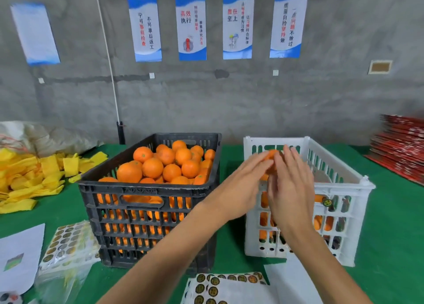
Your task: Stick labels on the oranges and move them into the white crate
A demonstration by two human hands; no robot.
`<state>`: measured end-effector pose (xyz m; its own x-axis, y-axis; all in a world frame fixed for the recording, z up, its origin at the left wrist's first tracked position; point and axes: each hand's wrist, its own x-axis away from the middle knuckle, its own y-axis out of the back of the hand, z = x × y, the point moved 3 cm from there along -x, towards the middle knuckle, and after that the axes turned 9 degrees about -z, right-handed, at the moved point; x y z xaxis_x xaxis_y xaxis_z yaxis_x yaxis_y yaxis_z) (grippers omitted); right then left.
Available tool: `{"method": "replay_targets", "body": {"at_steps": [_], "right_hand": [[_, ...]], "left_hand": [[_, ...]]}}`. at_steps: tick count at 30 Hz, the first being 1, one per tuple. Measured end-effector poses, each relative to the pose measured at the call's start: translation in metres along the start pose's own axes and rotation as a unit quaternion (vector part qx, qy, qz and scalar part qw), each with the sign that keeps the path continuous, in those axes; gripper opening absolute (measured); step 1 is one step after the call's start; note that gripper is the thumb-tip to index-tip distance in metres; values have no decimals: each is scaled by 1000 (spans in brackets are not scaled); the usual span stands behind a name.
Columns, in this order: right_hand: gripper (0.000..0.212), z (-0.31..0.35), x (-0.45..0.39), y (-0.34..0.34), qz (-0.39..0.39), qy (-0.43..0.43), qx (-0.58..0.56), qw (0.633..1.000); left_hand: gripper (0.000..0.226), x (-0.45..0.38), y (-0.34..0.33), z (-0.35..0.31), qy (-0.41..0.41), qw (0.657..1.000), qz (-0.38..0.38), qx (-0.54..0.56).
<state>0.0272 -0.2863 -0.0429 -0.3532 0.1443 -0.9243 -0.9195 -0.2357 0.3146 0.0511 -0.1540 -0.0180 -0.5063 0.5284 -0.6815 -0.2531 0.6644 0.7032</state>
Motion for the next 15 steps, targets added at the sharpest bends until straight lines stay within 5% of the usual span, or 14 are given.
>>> {"method": "replay_targets", "body": {"at_steps": [4, 7, 10, 15], "right_hand": [[40, -3, 18, -25, 83, 50, 35, 995], [46, -11, 32, -38, 63, 83, 41, 994], [44, -18, 32, -50, 24, 66, 40, 997], [50, -18, 37, -65, -7, 52, 35, 998]], "left_hand": [[41, 1, 14, 26, 80, 996, -28, -25], [31, -3, 43, 48, 148, 988, -39, -7], [31, -7, 85, 90, 194, 972, -40, -128], [56, 48, 150, 200, 447, 821, 84, -345]]}}
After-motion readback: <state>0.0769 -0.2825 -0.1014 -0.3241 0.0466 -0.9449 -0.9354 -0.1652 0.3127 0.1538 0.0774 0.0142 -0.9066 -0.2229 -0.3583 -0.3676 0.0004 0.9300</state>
